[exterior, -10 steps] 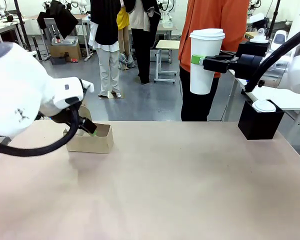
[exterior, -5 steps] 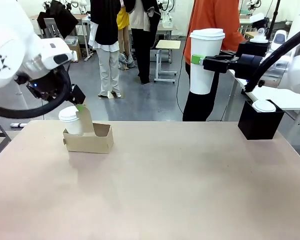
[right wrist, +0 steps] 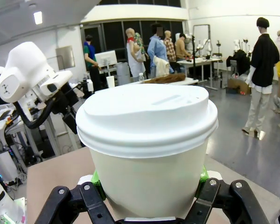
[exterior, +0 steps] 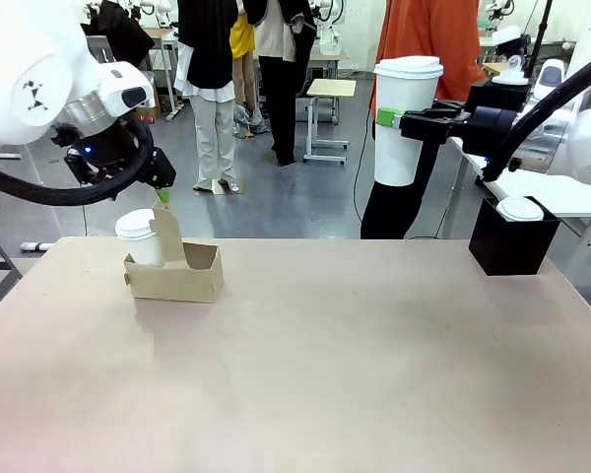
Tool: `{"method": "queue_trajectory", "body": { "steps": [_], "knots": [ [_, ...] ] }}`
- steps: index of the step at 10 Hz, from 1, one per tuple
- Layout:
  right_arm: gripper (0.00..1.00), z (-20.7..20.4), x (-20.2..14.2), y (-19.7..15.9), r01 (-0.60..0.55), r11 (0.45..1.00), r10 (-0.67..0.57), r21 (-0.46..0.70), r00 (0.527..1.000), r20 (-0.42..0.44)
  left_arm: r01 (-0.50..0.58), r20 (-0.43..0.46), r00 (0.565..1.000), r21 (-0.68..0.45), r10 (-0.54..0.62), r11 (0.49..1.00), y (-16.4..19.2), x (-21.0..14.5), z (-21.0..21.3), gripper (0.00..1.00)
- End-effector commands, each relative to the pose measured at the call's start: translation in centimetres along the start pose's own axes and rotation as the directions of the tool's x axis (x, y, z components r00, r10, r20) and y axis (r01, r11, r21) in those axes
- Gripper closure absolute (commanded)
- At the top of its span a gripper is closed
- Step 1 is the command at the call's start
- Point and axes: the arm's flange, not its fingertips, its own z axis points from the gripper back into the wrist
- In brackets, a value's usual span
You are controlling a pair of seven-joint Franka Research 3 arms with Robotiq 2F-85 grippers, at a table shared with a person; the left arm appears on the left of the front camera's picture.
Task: Pour a drink into a cup and package it in a carrier.
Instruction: Position the Cup Carrier in the center of the table.
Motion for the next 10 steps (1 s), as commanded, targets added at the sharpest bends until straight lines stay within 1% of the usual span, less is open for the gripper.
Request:
{"method": "queue_trajectory", "body": {
  "steps": [1, 3, 5, 6, 7, 8, 9, 10],
  "knots": [
    [0.2, -0.2, 0.4, 0.1, -0.008, 1.0, 0.008, -0.001, 1.0, 0.007, -0.031, -0.024, 0.999, 0.052, 0.032, 0.998, -1.0, 2.6, -0.7, 0.0],
    [0.2, -0.2, 0.4, 0.1, -0.008, 1.0, 0.008, -0.001, 1.0, 0.007, -0.051, -0.06, 0.997, 0.074, 0.056, 0.996, -1.2, 4.3, -2.7, 0.0],
    [0.2, -0.2, 0.4, 0.1, -0.008, 1.0, 0.008, -0.001, 1.0, 0.007, -0.064, -0.085, 0.994, 0.082, 0.071, 0.995, -1.0, 5.2, -4.1, 0.0],
    [0.2, -0.2, 0.4, 0.1, -0.008, 1.0, 0.008, -0.001, 1.0, 0.007, -0.077, -0.097, 0.992, 0.079, 0.085, 0.994, -1.0, 5.3, -4.6, 0.25],
    [0.2, -0.2, 0.4, 0.1, -0.008, 1.0, 0.008, -0.001, 1.0, 0.007, -0.077, -0.102, 0.991, 0.088, 0.086, 0.993, -0.9, 5.3, -4.9, 0.6],
    [0.2, -0.2, 0.4, 0.1, -0.008, 1.0, 0.008, -0.001, 1.0, 0.007, -0.073, -0.099, 0.992, 0.082, 0.081, 0.994, -0.8, 5.2, -5.0, 0.85],
    [0.2, -0.2, 0.4, 0.1, -0.008, 1.0, 0.008, -0.001, 1.0, 0.007, -0.061, -0.105, 0.992, 0.074, 0.069, 0.995, -0.8, 5.2, -5.0, 1.0],
    [0.2, -0.2, 0.4, 0.1, -0.008, 1.0, 0.008, -0.001, 1.0, 0.007, -0.062, -0.107, 0.992, 0.079, 0.07, 0.995, -0.8, 5.2, -5.0, 1.0]
  ]
}}
